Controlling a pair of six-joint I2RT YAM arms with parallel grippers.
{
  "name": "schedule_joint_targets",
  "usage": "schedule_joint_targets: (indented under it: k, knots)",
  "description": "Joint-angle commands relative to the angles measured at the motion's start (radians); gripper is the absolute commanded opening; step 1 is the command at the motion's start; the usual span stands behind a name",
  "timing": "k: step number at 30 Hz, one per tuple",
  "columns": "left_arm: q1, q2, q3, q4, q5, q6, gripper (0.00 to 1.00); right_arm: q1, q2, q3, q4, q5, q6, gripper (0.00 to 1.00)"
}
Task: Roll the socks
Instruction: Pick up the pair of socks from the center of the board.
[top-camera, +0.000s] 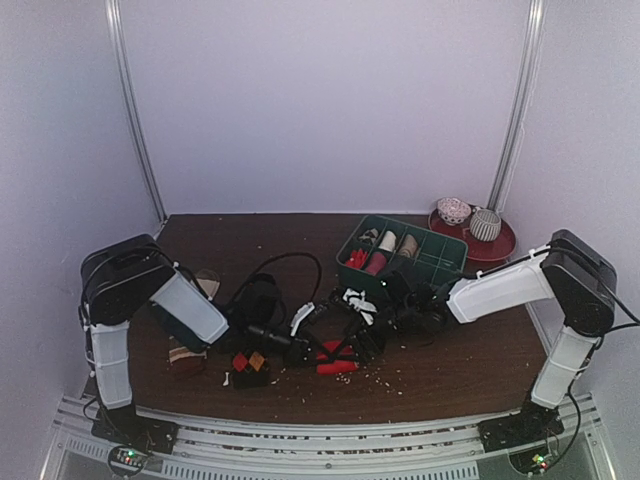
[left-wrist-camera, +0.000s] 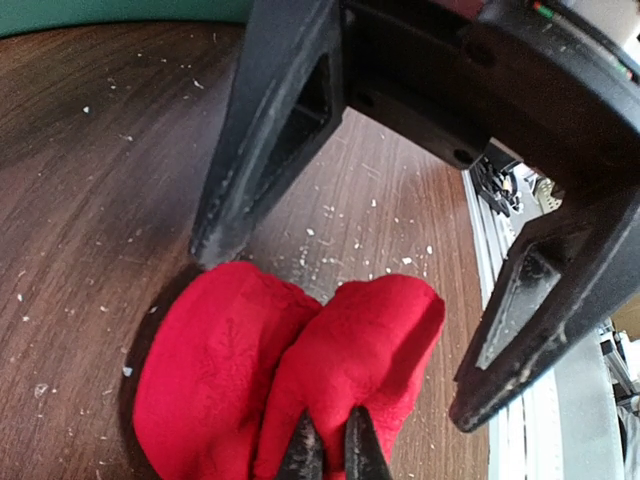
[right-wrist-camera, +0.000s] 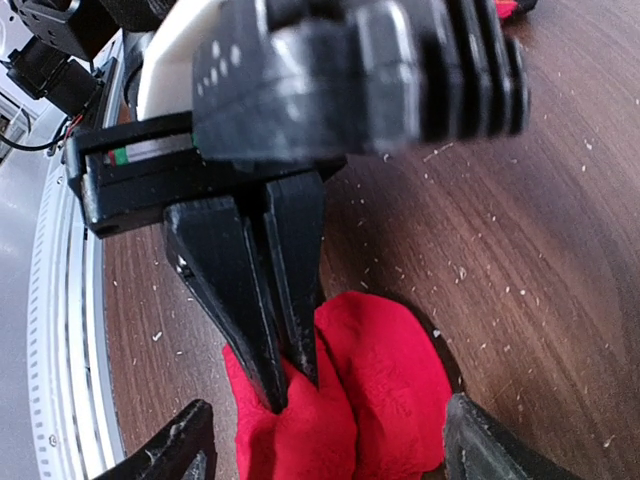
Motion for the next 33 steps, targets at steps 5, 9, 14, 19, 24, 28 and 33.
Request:
schedule_joint_targets:
  k: [5, 9, 14, 19, 24, 28, 33]
  knots:
    - [0.018, 0.154, -0.065, -0.523, -0.198, 0.057, 0.00, -0.021, 0.046, -0.029, -0.019, -0.014, 0.063, 0.79]
    - [0.018, 0.155, -0.064, -0.519, -0.204, 0.056, 0.00, -0.022, 0.055, -0.054, -0.034, -0.019, 0.064, 0.79]
    - [0.019, 0.160, -0.057, -0.529, -0.213, 0.066, 0.00, -0.022, 0.068, -0.074, -0.055, -0.043, 0.078, 0.74]
    - [0.020, 0.164, -0.051, -0.539, -0.224, 0.077, 0.00, -0.019, 0.085, -0.101, -0.023, -0.109, 0.122, 0.67]
    - [0.020, 0.163, -0.042, -0.547, -0.229, 0.085, 0.00, -0.017, 0.134, -0.100, -0.019, -0.131, 0.135, 0.57]
    - [0.019, 0.163, -0.035, -0.559, -0.234, 0.093, 0.00, -0.017, 0.146, -0.082, -0.006, -0.151, 0.149, 0.43]
    - [0.019, 0.163, -0.031, -0.572, -0.248, 0.102, 0.00, -0.017, 0.154, -0.061, -0.034, -0.164, 0.150, 0.25]
